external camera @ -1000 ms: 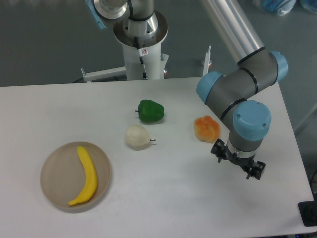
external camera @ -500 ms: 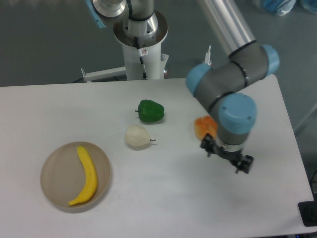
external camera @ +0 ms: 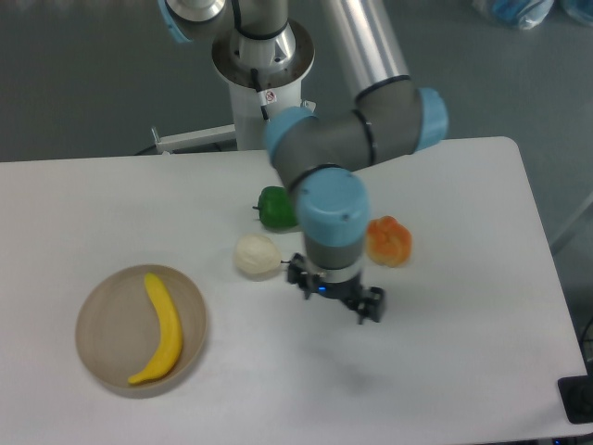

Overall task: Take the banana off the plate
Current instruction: 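Lower the gripper over the yellow banana on the beige plate, then close the gripper on the banana's middle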

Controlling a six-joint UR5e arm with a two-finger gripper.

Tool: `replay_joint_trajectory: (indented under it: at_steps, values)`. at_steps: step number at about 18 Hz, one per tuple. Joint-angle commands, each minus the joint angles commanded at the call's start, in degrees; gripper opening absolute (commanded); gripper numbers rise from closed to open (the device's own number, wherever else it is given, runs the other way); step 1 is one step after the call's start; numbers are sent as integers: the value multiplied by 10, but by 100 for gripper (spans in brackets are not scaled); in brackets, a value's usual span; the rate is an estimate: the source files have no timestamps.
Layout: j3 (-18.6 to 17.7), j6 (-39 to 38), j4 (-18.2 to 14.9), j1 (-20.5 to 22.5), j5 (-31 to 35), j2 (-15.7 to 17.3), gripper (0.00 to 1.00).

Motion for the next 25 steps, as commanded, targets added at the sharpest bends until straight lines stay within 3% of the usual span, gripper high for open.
replay_joint_trajectory:
  at_steps: [7, 9, 12, 16, 21, 22, 25]
  values:
    - [-33, -64, 1, -57, -2, -3, 100]
    - [-33, -136, 3, -80, -13, -11, 100]
    - [-33, -219, 56, -117, -25, -37, 100]
    - [-32, -269, 63, -123, -50, -70, 100]
    - [-31, -286, 63, -133, -51, -83, 100]
    - [-31, -291, 63, -135, -51, -84, 98]
    - [-30, -309, 63, -140, -52, -91, 71]
